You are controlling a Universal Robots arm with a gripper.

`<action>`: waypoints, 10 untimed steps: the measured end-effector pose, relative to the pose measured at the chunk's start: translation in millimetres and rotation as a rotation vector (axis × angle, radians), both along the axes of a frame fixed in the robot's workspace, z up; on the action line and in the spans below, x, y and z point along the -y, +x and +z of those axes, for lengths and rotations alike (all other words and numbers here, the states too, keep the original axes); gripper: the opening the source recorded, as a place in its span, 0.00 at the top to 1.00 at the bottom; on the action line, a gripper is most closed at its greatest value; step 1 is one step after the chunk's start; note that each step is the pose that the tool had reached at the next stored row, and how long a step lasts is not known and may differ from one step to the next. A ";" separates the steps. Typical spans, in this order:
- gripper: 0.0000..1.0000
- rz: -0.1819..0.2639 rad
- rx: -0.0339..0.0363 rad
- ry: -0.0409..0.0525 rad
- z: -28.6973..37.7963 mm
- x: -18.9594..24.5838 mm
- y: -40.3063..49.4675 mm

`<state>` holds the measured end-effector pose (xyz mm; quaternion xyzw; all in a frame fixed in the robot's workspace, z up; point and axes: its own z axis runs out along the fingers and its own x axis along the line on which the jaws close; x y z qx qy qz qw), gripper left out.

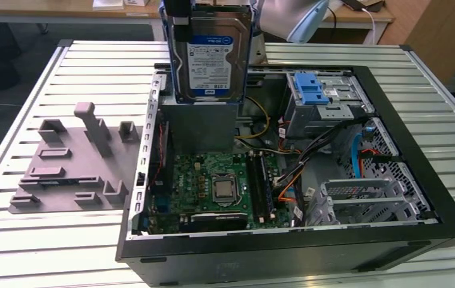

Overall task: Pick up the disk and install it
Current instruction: 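Pick up the disk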

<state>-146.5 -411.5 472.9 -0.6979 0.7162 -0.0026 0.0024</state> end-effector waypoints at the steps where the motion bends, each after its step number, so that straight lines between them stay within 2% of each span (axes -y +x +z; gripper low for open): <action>1: 0.64 0.000 0.0000 0.0000 0.0 1.3 0.2; 6: 0.64 -0.001 0.0000 0.0001 -0.2 7.0 2.3; 10: 0.64 -0.002 0.0001 0.0001 -0.4 10.0 6.7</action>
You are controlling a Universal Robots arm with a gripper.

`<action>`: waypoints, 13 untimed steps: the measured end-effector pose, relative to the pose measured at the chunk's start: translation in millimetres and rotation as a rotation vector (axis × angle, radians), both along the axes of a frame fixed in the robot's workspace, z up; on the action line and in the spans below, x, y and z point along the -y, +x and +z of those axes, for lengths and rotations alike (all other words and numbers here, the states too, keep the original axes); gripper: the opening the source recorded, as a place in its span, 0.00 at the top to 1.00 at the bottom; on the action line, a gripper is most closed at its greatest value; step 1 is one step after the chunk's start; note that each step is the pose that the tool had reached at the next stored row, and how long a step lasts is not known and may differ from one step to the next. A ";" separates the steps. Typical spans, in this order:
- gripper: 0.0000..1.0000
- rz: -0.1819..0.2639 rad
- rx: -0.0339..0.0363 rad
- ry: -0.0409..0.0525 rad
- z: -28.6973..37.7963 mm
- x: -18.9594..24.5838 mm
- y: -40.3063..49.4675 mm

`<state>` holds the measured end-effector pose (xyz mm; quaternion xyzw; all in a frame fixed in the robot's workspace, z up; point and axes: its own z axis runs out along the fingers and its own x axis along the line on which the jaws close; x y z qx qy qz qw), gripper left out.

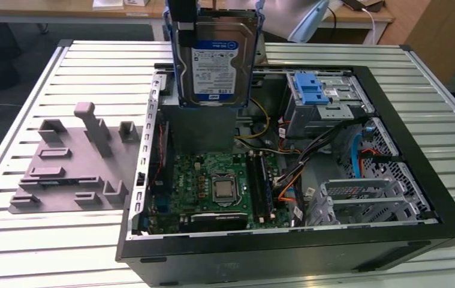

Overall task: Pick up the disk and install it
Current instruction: 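Pick up the disk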

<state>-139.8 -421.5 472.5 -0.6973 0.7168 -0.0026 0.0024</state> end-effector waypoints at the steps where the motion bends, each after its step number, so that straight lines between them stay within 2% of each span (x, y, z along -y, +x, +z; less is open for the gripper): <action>1: 0.64 0.000 0.0000 -0.0001 0.0 0.7 1.3; 13: 0.64 -0.001 -0.0001 -0.0002 -0.3 5.9 21.1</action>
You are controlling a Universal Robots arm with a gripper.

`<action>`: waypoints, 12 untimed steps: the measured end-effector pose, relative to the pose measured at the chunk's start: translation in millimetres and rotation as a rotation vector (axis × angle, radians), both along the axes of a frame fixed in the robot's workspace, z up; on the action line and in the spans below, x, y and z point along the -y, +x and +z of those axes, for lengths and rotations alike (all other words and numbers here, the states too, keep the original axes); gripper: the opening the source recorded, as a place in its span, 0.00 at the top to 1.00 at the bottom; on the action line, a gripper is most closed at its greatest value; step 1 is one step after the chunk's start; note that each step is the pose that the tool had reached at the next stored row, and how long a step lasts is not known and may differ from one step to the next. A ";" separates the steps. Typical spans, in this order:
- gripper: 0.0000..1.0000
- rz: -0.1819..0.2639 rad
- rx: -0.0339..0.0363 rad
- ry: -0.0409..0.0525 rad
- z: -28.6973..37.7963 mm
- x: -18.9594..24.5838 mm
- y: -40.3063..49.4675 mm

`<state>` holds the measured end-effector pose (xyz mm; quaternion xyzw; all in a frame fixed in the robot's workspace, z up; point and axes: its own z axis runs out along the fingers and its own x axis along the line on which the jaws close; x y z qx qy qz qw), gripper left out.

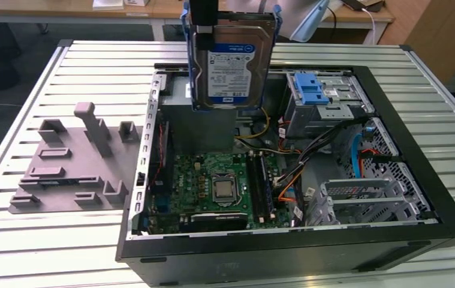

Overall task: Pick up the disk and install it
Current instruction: 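Pick up the disk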

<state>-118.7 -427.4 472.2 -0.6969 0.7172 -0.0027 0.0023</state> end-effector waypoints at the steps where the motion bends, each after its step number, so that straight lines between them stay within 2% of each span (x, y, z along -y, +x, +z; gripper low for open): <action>1: 0.64 0.000 0.0000 0.0001 -0.1 0.2 1.7; 12: 0.64 -0.001 0.0000 0.0000 -0.6 2.9 21.8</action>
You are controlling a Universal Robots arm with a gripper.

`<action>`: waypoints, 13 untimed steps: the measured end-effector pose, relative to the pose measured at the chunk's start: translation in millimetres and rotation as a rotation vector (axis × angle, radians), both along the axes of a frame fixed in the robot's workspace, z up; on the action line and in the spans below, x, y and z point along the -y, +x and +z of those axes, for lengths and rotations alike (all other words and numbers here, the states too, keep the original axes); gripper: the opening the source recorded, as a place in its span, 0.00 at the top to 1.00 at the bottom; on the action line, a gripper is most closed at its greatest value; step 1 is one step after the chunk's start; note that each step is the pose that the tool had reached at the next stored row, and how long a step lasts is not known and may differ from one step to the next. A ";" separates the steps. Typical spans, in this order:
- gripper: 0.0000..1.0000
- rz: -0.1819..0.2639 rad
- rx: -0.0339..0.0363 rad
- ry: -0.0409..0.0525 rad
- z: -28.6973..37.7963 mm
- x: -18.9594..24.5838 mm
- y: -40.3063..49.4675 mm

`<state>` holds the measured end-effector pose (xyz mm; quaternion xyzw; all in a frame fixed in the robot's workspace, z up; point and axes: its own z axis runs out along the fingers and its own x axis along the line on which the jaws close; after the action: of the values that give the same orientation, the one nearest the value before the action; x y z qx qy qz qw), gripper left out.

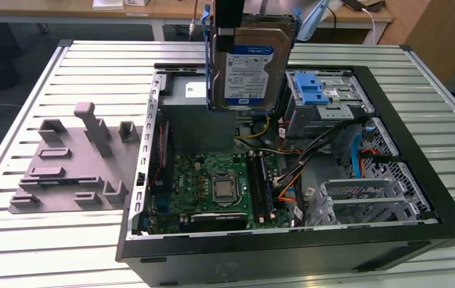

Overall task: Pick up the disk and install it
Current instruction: 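Pick up the disk, then insert the disk into the insertion slot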

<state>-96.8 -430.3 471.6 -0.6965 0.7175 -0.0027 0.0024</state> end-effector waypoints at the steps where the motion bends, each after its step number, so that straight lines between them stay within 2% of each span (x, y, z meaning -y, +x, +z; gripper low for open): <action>1: 0.64 0.000 0.0000 0.0001 -0.1 0.1 1.6; 9: 0.64 0.000 0.0000 0.0000 -0.5 1.1 10.0; 13: 0.64 0.000 0.0000 0.0000 -0.6 1.1 11.1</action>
<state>-85.7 -431.4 471.1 -0.6964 0.7177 -0.0027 0.0024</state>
